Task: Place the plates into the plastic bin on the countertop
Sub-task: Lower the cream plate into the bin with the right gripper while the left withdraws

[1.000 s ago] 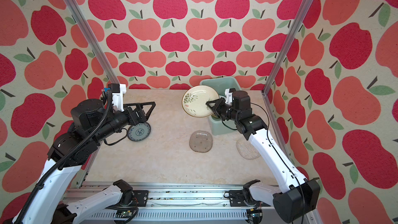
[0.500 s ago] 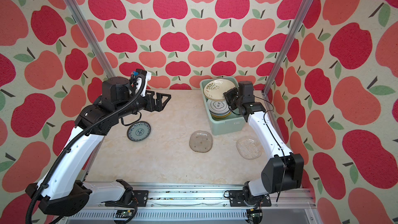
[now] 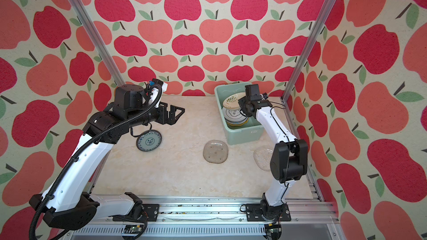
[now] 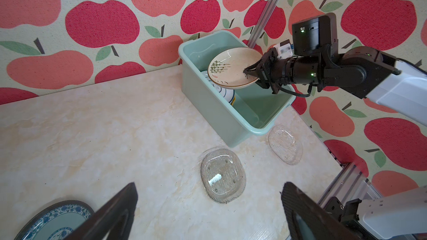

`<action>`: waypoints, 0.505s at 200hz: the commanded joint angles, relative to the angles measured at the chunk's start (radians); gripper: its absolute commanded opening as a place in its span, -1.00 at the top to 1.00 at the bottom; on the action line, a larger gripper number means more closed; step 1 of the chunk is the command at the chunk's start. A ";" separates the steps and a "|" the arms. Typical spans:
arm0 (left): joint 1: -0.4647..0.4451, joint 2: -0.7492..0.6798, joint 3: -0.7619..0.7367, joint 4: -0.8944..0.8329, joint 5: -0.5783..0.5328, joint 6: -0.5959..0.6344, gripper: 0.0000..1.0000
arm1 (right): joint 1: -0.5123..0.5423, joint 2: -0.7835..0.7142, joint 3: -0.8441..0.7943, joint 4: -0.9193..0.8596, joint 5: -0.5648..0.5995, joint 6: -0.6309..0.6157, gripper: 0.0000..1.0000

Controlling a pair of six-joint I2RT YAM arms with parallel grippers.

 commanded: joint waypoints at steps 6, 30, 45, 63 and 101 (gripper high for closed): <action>-0.004 -0.003 -0.031 0.004 0.011 0.038 -0.99 | 0.024 0.044 0.104 -0.029 0.099 -0.024 1.00; -0.003 0.014 -0.035 0.037 0.015 0.036 -0.99 | 0.030 0.087 0.132 -0.058 0.132 -0.015 1.00; -0.001 0.033 -0.025 0.044 0.023 0.039 -0.99 | 0.030 0.109 0.142 -0.063 0.142 -0.011 1.00; 0.001 0.055 -0.013 0.039 0.032 0.043 -0.99 | 0.026 0.137 0.153 -0.062 0.137 -0.013 1.00; 0.003 0.078 -0.002 0.027 0.037 0.041 -0.99 | 0.013 0.200 0.197 -0.066 0.102 -0.027 1.00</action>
